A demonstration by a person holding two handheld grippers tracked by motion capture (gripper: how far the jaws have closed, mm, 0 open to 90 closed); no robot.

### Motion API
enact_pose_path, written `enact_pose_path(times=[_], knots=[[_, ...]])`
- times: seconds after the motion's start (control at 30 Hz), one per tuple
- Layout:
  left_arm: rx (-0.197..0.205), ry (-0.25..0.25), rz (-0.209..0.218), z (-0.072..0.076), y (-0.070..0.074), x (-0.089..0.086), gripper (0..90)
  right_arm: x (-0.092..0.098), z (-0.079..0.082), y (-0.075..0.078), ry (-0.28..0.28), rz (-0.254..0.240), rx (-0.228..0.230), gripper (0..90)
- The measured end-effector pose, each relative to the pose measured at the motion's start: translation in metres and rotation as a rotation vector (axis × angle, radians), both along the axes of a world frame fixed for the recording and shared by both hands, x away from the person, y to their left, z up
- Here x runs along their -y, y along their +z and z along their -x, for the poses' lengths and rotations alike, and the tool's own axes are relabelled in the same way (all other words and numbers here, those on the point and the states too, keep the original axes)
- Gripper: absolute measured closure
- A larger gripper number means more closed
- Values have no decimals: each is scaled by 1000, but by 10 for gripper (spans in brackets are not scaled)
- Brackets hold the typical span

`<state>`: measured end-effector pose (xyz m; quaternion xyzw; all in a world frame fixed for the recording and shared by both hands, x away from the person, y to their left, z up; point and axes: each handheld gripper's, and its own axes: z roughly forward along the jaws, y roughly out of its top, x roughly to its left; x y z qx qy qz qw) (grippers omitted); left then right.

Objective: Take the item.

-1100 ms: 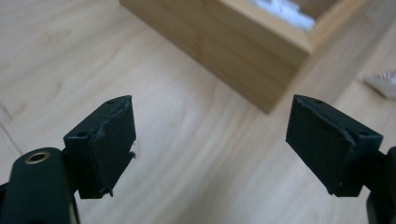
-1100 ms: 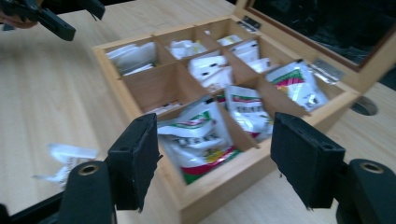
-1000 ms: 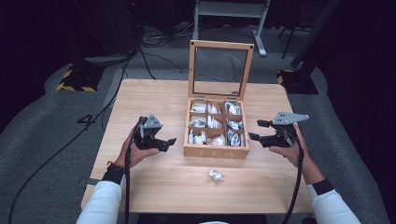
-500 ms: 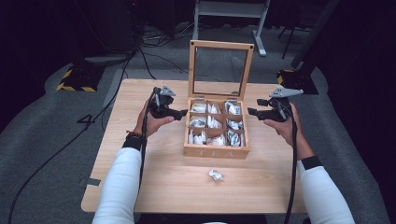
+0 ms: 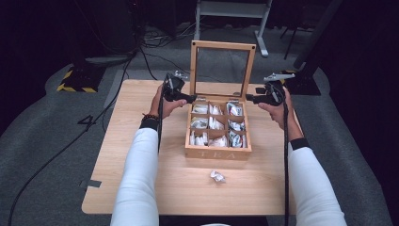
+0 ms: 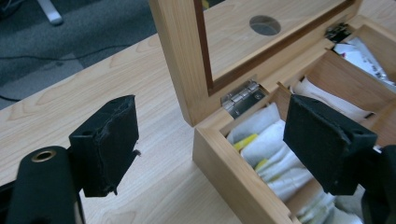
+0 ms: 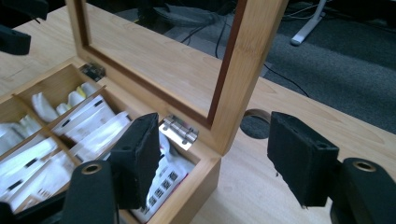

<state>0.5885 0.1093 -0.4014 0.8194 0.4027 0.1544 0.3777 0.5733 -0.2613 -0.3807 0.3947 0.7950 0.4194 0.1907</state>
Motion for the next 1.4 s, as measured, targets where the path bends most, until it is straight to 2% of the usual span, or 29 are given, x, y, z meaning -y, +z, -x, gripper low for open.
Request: enact_pose_path(times=[0.1, 0.17, 0.27, 0.33, 0.43, 0.5, 0.57, 0.63, 0.67, 0.7, 0.73, 0.77, 0.83, 0.9, 0.93, 0.97, 1.13, 1.2, 1.3, 1.4], knots=[[-8, 3, 5, -7, -1, 5, 183, -6, -10, -2, -7, 31, -6, 347], [-8, 9, 11, -12, -1, 7, 185, -9, -16, -4, -15, 20, -20, 347], [-35, 17, 56, -22, -1, 8, 189, -14, -28, -9, -27, -2, -39, 358], [-32, 33, 58, -25, -1, 7, 194, -16, -33, -12, -37, -22, -53, 361], [-44, 53, 56, -30, -1, 5, 199, -19, -39, -16, -42, -12, -62, 363], [-45, 48, 77, -33, -1, 7, 200, -20, -42, -18, -51, -17, -68, 365], [-56, 36, 71, -35, -2, 11, 207, -21, -44, -20, -48, -22, -80, 369], [-51, 31, 71, -35, -2, 14, 212, -22, -44, -21, -41, -26, -79, 384], [-44, 12, 92, -34, 1, 18, 255, -25, -45, -20, -20, -45, -83, 405], [-44, 12, 92, -34, 1, 18, 260, -25, -45, -20, -20, -45, -83, 405], [-37, -11, 102, -33, 2, 20, 260, -26, -45, -19, -20, -43, -87, 407], [-32, -7, 94, -32, 3, 25, 250, -28, -46, -18, -24, -13, -79, 411], [-30, 0, 84, -32, 3, 26, 255, -29, -45, -17, -27, -3, -80, 416], [-32, 13, 93, -32, 3, 25, 277, -29, -45, -17, -26, -2, -78, 421], [-35, 20, 115, -32, 4, 22, 330, -28, -45, -16, -31, -6, -78, 440], [-36, 22, 119, -32, 5, 21, 339, -28, -44, -16, -33, -9, -82, 443], [-30, 25, 95, -29, 9, 22, 356, -28, -42, -13, -35, -12, -75, 443], [-27, 28, 91, -28, 12, 20, 393, -26, -41, -11, -35, -26, -67, 456], [-26, 25, 96, -25, 15, 18, 429, -23, -38, -6, -34, -56, -59, 463], [-21, 22, 104, -21, 20, 16, 450, -22, -35, -1, -24, -56, -55, 480]])
